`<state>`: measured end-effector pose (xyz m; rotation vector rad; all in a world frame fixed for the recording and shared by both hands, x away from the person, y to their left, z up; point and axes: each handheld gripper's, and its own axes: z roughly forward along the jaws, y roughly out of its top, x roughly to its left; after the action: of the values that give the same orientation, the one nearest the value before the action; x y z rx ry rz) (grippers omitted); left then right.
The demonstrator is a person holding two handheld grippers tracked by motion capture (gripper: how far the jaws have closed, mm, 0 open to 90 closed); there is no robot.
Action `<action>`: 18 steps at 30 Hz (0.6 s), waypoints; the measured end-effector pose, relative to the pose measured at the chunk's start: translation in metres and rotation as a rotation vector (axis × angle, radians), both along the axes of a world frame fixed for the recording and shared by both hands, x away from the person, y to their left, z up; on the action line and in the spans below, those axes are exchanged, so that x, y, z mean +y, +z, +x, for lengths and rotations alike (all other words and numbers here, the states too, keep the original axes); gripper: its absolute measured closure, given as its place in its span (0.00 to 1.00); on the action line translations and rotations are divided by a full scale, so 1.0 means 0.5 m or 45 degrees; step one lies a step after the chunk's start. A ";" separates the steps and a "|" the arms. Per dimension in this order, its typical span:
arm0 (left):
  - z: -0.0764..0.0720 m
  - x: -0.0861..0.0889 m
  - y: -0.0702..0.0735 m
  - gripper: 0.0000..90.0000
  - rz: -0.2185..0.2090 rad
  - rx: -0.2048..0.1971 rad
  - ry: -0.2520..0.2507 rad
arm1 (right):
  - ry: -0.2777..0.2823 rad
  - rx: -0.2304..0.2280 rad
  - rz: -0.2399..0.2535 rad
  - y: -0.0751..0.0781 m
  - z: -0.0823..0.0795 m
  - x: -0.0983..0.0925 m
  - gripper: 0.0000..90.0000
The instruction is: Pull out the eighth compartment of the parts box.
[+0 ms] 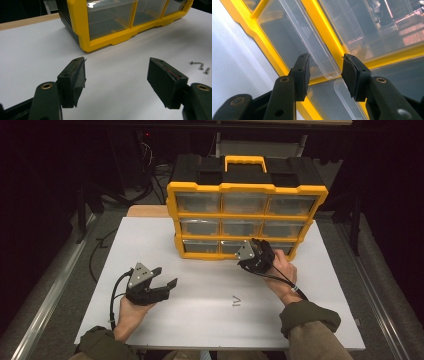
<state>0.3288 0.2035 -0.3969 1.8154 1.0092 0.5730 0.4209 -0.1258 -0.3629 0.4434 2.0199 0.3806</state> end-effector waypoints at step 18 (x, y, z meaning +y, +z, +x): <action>0.000 -0.002 -0.002 0.35 -0.013 0.025 -0.016 | -0.007 -0.081 -0.163 -0.022 0.002 0.019 0.70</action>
<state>0.3290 0.2024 -0.3978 1.8204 1.0117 0.5428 0.4219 -0.1162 -0.3741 0.3529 1.9678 0.2570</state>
